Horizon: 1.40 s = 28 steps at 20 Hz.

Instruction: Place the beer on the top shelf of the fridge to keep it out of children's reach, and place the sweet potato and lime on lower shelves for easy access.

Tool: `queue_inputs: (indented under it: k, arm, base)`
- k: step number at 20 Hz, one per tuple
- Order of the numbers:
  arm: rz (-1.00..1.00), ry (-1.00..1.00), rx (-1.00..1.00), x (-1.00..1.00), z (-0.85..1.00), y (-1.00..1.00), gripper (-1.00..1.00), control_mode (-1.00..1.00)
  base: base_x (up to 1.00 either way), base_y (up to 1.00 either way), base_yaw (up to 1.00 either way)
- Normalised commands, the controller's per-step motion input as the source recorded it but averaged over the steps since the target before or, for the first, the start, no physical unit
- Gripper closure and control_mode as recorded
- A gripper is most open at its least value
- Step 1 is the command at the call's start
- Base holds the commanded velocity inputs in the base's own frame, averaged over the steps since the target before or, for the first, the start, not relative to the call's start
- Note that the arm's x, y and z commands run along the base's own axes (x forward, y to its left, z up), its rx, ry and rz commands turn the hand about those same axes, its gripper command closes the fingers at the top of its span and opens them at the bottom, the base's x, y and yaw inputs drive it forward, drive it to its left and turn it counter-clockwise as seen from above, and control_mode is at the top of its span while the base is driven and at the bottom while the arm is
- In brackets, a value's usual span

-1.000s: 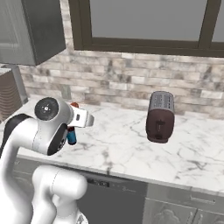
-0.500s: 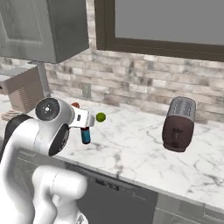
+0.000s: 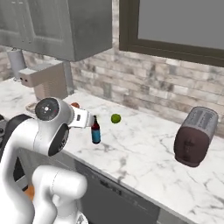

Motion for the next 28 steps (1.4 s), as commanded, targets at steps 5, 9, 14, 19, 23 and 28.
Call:
queue_inputs:
  k: [5,9,14,19,23,28]
  arm:
    - [0.0,0.0,0.0,0.0,0.0,0.0,1.0,1.0]
    - [0.0,0.0,0.0,0.0,0.0,0.0,1.0,1.0]
    - [0.0,0.0,0.0,0.0,0.0,0.0,1.0,1.0]
    - [0.0,0.0,0.0,0.0,0.0,0.0,1.0,1.0]
    - [0.0,0.0,0.0,0.0,0.0,0.0,1.0,1.0]
    - [0.0,0.0,0.0,0.0,0.0,0.0,1.0,1.0]
  base:
    - [-0.03,-0.77,0.3]
    - [0.0,-0.39,0.38]
    - [0.0,0.12,0.52]
    - [0.0,0.24,0.62]
    - [0.03,0.23,0.66]
    - [0.16,0.19,0.65]
